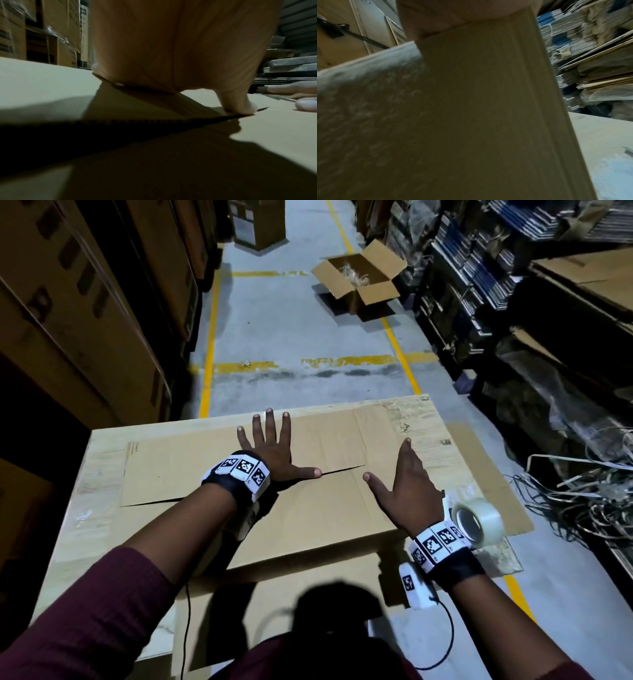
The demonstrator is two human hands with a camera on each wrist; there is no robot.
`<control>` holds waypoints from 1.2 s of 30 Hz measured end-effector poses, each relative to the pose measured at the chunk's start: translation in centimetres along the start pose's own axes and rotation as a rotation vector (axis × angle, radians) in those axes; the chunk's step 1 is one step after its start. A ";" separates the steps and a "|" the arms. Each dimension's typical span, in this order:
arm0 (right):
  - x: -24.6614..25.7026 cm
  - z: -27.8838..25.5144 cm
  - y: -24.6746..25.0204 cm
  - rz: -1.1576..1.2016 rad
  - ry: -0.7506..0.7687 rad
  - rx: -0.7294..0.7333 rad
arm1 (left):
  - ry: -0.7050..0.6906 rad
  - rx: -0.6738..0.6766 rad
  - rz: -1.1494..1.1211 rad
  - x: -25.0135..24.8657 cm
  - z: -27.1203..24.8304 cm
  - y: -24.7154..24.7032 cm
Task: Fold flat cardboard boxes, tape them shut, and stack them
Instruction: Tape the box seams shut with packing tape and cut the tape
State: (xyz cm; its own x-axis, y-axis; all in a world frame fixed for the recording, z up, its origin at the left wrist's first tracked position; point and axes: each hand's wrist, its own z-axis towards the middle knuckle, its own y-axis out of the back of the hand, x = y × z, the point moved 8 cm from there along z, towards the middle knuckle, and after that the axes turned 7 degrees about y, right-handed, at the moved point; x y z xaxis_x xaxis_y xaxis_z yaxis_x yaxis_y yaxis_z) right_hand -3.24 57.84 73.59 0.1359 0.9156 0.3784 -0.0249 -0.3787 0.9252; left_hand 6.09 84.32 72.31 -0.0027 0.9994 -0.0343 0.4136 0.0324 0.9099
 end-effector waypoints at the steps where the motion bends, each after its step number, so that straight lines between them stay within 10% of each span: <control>1: 0.0 -0.2 0.4 0.021 -0.020 -0.028 | -0.003 0.008 0.002 0.0 0.0 0.2; 14: -2.4 0.5 2.1 0.570 0.037 -0.214 | -0.358 -0.069 0.075 -11.0 -5.0 5.0; 21: -20.2 1.4 4.4 0.241 -0.218 -0.129 | -0.659 0.055 -0.446 -27.5 -12.7 0.6; 26: -27.7 0.4 -1.5 -0.015 -0.303 0.368 | -0.453 0.232 -0.430 -33.4 -9.3 -8.6; 31: -29.1 0.3 -1.6 -0.004 -0.265 0.224 | -0.119 0.502 -0.662 -34.6 -5.9 -19.0; 36: -28.3 0.8 1.9 0.083 -0.173 0.106 | 0.309 0.898 -1.606 -38.7 -5.3 -25.9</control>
State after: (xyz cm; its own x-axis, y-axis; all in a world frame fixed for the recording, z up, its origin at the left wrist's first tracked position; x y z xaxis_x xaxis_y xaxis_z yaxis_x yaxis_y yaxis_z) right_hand -6.37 31.12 64.59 0.3060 0.8475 0.4337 0.0604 -0.4719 0.8796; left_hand -9.32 44.85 52.29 -0.9290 -0.0072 -0.3700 0.1436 0.9144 -0.3785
